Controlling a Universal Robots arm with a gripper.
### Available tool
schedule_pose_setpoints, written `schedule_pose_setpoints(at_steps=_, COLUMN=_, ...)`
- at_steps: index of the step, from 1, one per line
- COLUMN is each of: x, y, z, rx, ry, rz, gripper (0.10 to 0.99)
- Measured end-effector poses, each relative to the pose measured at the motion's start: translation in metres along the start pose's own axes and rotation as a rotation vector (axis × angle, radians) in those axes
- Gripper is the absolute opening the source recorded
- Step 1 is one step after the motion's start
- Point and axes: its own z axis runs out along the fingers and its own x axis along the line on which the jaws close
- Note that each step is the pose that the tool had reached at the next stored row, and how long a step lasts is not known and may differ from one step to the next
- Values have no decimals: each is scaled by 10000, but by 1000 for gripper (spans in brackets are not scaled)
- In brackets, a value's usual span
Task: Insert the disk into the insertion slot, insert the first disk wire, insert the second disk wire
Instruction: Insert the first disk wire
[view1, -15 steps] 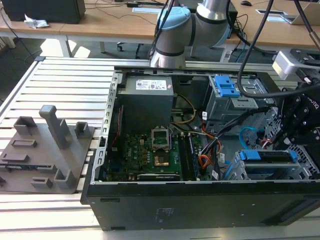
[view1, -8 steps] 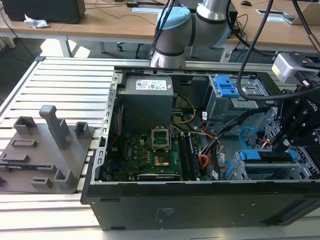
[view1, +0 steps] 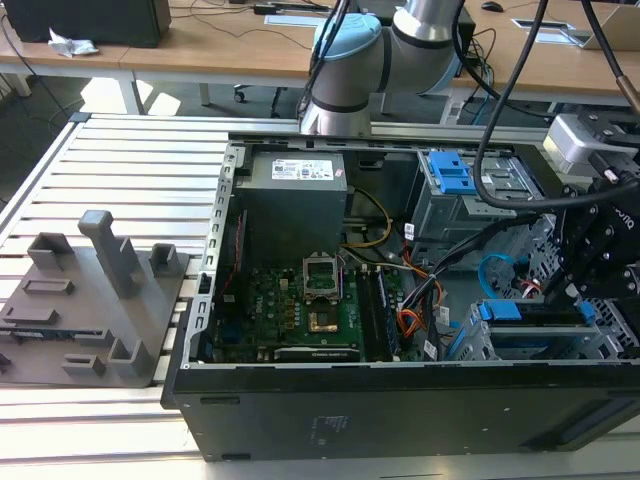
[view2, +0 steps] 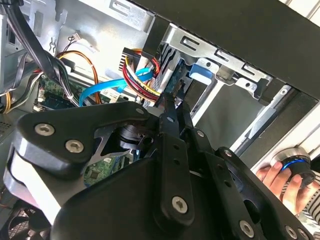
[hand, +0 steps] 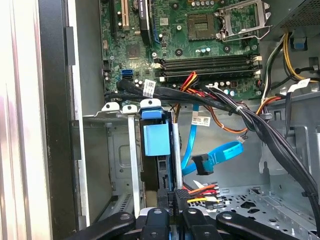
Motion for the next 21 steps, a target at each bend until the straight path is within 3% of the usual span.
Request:
schedule_pose_setpoints(at_steps=19, x=30, y=-48, z=68, rx=-2, ry=-29, rz=-1, gripper=173)
schedule_pose_setpoints(at_steps=21, x=32, y=-47, z=74, rx=-4, ry=-37, rz=-1, gripper=247)
